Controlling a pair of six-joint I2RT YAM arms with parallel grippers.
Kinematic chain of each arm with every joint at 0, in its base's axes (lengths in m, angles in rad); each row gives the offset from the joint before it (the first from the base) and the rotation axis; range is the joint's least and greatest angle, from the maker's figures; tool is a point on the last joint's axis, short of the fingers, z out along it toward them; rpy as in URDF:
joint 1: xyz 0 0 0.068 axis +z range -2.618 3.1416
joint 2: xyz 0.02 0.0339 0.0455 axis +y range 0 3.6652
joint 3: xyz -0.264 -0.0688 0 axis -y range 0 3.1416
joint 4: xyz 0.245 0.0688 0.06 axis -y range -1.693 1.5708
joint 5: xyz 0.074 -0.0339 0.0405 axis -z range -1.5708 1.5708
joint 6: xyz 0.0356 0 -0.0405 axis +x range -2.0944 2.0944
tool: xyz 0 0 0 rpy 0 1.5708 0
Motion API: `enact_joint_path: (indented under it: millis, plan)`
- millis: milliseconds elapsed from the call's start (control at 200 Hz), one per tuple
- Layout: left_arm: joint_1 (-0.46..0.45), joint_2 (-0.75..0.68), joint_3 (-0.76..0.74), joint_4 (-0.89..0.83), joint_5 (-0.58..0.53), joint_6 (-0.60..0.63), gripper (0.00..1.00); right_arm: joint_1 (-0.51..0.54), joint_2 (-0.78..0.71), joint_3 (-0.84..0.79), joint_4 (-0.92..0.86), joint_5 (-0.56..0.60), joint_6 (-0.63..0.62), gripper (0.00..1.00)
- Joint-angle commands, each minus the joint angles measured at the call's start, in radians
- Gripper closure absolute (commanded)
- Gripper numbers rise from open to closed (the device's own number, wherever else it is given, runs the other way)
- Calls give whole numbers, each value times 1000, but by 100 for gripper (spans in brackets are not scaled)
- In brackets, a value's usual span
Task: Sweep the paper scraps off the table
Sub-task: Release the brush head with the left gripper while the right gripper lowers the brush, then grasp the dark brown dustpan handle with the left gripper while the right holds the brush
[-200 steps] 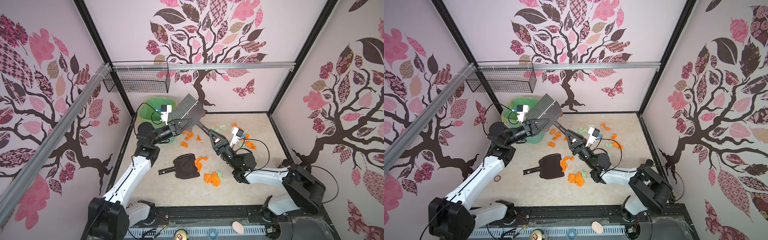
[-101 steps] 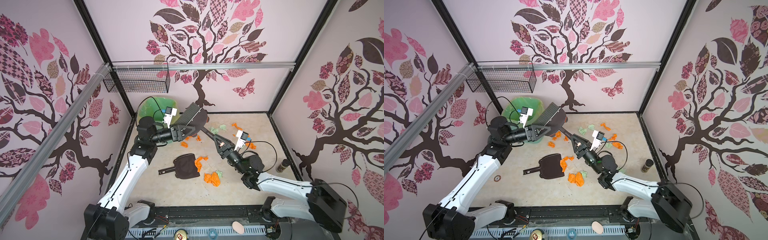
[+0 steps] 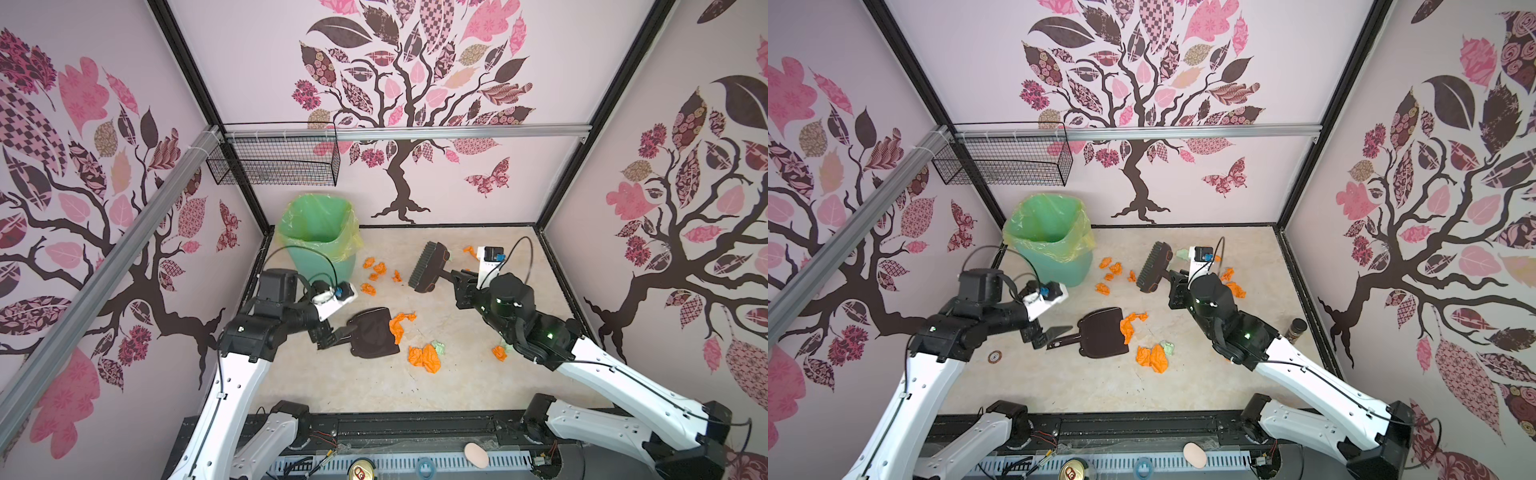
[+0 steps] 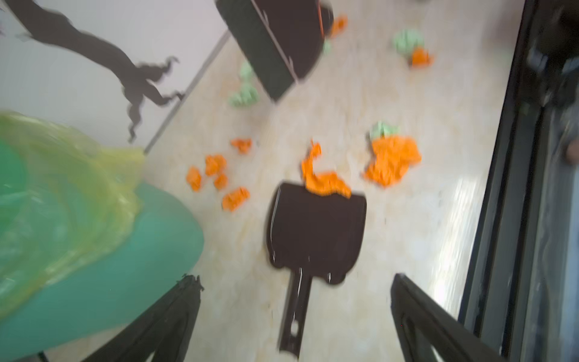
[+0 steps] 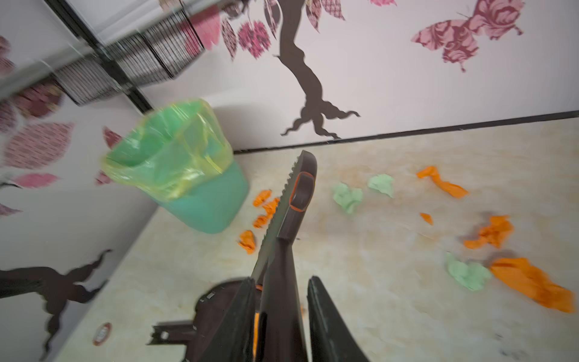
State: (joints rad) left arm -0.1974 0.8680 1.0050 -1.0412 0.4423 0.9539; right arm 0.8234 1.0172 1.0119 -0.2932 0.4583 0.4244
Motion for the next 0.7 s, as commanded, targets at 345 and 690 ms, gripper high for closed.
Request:
enact_joint_path:
  millis: [345,690]
  plan:
    - [61,148,-341,19,-221,485,17,5,474,589,-668,352,-224,99]
    - [117,432,-263,215,-164,476,19,7,553,670,-623,252,-378,97]
